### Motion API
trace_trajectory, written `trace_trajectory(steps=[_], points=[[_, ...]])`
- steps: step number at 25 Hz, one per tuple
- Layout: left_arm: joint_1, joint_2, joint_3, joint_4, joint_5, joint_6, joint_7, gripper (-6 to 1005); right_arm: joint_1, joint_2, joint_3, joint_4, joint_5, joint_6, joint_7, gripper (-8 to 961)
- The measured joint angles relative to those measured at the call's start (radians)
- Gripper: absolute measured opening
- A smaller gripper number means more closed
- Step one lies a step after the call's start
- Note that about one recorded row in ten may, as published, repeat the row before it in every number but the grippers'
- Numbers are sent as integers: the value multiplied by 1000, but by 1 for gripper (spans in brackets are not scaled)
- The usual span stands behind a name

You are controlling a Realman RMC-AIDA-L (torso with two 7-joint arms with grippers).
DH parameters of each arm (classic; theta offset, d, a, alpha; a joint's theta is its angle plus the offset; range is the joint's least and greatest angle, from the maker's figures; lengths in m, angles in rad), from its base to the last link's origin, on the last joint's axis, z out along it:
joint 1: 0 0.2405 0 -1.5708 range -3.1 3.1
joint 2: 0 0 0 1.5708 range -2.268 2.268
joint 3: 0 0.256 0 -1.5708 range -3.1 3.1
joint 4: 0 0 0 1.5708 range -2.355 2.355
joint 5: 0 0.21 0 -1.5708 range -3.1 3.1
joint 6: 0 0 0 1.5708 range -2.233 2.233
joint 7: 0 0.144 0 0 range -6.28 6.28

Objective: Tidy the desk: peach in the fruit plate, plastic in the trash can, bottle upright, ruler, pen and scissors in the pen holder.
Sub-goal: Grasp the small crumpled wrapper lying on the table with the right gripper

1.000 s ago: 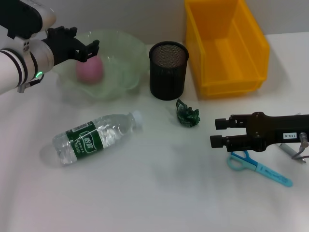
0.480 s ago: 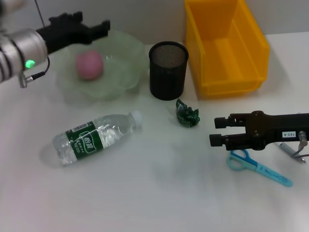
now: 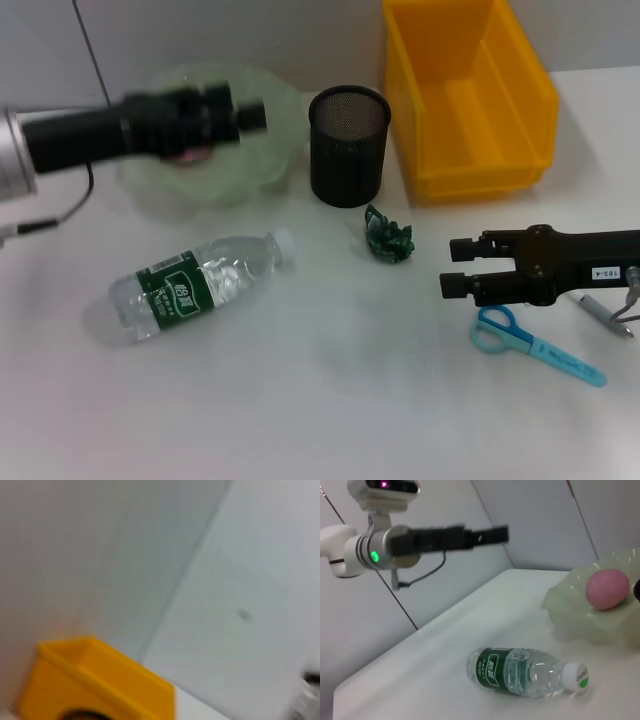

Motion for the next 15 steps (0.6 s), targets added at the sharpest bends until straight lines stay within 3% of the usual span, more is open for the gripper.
trace_trajectory(steps=[5, 15], points=[[11, -12, 14, -2, 70, 47, 13, 846, 0, -1, -1, -20, 0, -11, 15, 763], [38, -69, 22, -3, 248, 79, 273, 847, -5, -3, -3, -53, -1, -22, 26, 764]])
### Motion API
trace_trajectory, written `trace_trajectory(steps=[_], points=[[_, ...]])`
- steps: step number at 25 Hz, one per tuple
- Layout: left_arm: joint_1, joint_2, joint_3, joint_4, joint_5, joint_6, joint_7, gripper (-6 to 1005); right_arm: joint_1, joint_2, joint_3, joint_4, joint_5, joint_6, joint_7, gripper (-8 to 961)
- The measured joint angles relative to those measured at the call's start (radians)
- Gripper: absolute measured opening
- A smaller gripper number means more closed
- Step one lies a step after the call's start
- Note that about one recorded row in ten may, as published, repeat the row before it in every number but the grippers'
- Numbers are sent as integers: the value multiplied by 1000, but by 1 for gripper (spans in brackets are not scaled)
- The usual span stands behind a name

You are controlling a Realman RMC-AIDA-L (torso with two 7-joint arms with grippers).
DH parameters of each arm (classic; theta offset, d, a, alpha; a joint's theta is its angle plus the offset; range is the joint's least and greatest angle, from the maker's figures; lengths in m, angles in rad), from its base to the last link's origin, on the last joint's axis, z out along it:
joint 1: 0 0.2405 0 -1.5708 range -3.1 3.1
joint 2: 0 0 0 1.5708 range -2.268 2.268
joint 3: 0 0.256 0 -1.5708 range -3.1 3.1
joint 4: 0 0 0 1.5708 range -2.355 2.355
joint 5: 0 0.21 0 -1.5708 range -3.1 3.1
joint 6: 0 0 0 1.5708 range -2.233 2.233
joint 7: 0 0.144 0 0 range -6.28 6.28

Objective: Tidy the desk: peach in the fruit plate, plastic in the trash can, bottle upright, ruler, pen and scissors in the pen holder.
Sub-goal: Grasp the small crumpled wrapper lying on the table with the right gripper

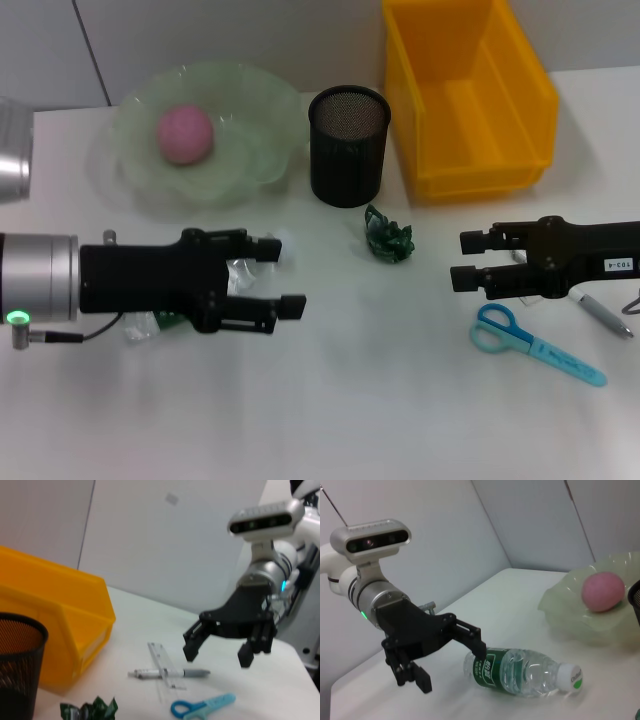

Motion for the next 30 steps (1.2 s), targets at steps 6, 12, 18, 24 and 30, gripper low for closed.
trace_trajectory(steps=[6, 12, 18, 24, 30], points=[[10, -16, -7, 0, 26, -10, 41, 846, 15, 1, 1, -32, -2, -33, 67, 764], [14, -22, -11, 5, 26, -12, 59, 846, 109, 6, -128, -325, -34, -71, 523, 764], [14, -26, -10, 5, 27, -20, 73, 847, 296, -15, -249, -441, -279, -110, 868, 765], [13, -27, -11, 2, 27, -23, 74, 846, 466, 0, -296, -254, -529, -1, 921, 763], [15, -27, -14, 0, 26, -25, 65, 847, 462, 42, -414, -203, -538, 170, 914, 756]])
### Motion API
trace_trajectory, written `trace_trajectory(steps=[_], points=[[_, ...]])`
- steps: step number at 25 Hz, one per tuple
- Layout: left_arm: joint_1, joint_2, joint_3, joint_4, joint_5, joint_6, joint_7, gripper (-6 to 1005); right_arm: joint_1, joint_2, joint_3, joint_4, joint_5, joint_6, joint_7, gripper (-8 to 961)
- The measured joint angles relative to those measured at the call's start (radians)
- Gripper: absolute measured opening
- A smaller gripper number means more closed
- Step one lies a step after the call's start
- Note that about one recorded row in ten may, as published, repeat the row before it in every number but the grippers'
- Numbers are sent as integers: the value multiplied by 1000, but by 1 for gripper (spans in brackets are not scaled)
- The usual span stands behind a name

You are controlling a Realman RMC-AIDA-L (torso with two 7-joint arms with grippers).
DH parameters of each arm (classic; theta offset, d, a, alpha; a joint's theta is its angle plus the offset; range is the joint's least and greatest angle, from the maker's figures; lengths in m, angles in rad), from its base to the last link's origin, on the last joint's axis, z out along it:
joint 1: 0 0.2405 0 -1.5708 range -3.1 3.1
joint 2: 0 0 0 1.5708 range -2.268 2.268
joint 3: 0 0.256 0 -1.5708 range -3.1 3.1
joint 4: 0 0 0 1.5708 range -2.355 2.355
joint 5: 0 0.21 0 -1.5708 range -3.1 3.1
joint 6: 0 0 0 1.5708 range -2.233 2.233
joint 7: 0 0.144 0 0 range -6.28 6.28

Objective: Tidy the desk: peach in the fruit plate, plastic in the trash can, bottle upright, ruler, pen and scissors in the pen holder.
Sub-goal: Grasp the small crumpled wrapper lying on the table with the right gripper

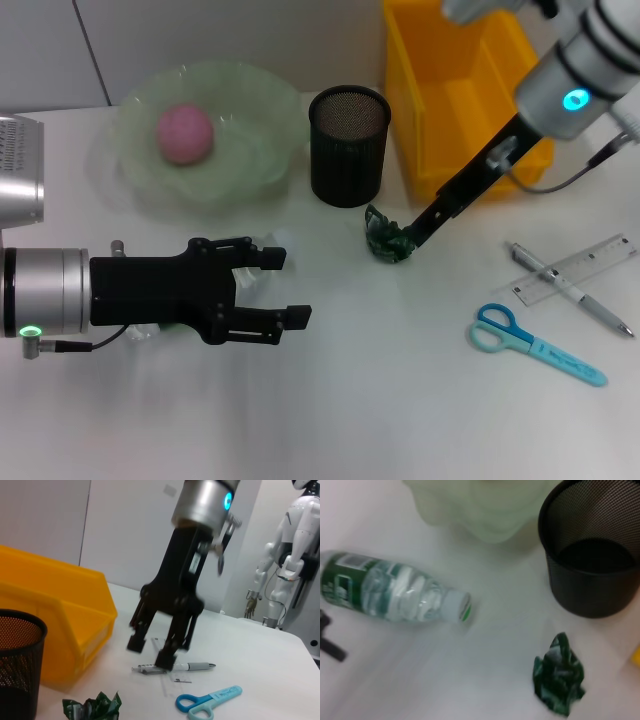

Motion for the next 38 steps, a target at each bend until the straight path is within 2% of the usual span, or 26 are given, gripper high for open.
trace_trajectory(steps=[3, 4, 5, 9, 19, 38], points=[[2, 2, -1, 0, 0, -1, -7, 847, -13, 32, -53, 2, -1, 76, -16, 753], [2, 2, -1, 0, 0, -1, -7, 847, -19, 50, -90, 5, -1, 122, -24, 752], [2, 2, -1, 0, 0, -1, -7, 847, -19, 50, -90, 5, -1, 122, -24, 751], [7, 6, -1, 1, -1, -1, -16, 847, -43, 81, -173, 2, -2, 224, -38, 747], [9, 8, -2, 1, -5, 0, -18, 847, -49, 92, -244, 65, 43, 360, -88, 736], [1, 8, -6, 8, -7, -1, -30, 846, -43, 95, -265, 128, 72, 431, -125, 715]])
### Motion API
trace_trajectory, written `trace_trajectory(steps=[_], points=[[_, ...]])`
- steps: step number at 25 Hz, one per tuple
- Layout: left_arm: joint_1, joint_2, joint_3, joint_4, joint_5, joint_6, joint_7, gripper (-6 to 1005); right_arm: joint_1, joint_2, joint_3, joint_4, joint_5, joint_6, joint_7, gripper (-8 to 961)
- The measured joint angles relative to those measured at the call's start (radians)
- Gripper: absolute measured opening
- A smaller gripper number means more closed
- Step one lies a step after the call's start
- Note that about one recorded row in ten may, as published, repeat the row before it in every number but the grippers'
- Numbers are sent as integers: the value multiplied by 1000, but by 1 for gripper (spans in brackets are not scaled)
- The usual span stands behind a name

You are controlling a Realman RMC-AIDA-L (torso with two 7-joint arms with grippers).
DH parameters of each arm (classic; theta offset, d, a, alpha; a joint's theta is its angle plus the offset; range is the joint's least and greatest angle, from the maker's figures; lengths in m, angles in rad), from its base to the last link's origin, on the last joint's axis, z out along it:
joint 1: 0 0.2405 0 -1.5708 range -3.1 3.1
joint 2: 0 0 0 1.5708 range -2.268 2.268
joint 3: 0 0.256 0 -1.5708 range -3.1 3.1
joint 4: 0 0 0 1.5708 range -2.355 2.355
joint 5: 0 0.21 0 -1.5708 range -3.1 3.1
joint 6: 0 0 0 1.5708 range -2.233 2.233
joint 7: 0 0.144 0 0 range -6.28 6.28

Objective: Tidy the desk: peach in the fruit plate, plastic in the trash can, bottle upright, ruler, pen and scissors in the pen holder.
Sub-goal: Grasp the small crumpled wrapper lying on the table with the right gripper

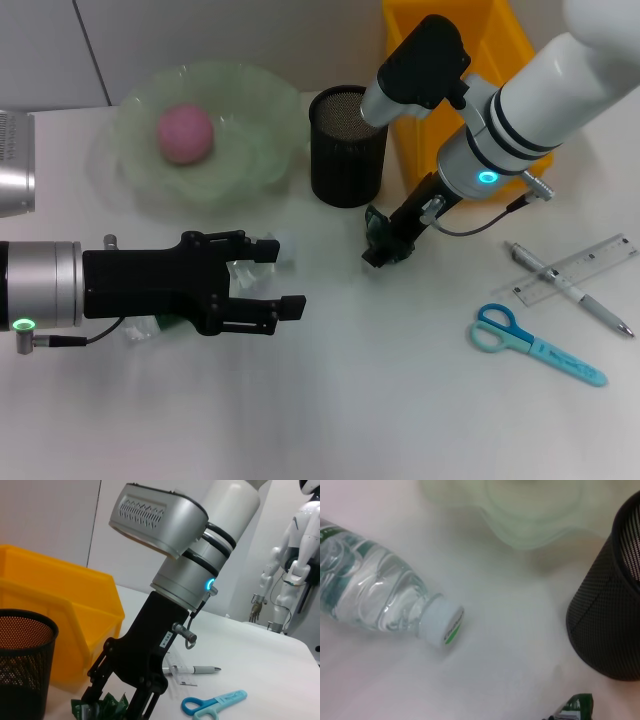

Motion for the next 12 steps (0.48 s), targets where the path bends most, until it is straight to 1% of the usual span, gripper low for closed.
trace_trajectory(steps=[9, 11, 12], points=[[3, -1, -8, 1, 0, 0, 0, 847, -5, -1, 0, 2, 9, 7, -1, 705], [2, 0, -9, 0, 0, 0, 0, 846, -5, -1, 1, 1, 9, 4, -1, 485], [3, 0, -9, 1, 0, 0, 0, 846, -5, -1, 2, -1, 9, 0, -1, 458]])
